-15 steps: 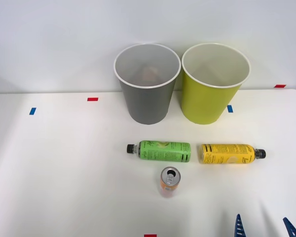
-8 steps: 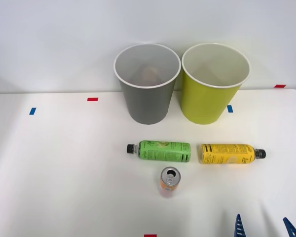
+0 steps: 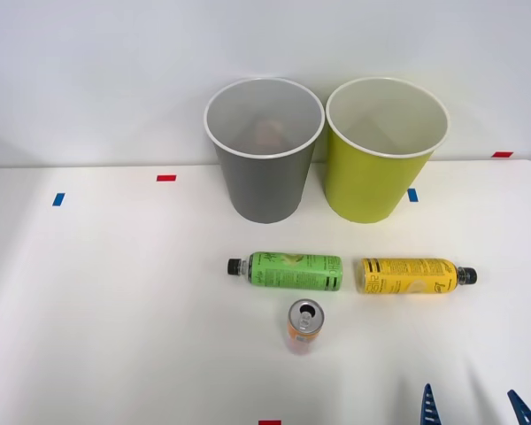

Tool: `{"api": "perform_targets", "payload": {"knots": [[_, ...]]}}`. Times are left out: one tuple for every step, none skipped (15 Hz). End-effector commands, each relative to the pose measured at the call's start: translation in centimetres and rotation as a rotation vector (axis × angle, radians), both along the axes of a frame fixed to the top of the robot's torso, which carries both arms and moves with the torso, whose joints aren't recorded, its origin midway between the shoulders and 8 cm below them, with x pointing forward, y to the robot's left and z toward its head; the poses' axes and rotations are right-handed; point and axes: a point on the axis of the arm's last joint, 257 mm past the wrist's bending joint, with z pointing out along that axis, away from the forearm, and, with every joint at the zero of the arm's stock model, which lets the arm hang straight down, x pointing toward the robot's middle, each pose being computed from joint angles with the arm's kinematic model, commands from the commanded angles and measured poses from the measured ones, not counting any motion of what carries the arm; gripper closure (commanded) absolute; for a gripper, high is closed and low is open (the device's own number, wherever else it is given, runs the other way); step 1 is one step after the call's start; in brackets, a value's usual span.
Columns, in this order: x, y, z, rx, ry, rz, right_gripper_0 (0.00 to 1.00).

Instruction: Put cans in the gray bin, plastic bottles in the light green bin

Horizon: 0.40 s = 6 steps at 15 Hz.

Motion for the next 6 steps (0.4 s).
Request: {"api": "perform_targets", "payload": {"knots": [[0.0,0.0,0.0,0.0,0.0,0.0,0.0],[0.0,0.0,0.0,0.0,0.0,0.0,0.0],[0.0,0.0,0.0,0.0,0.0,0.0,0.0],[0.0,0.0,0.0,0.0,0.0,0.0,0.0],[0.0,0.0,0.0,0.0,0.0,0.0,0.0],[0.0,0.0,0.0,0.0,0.0,0.0,0.0]]}}
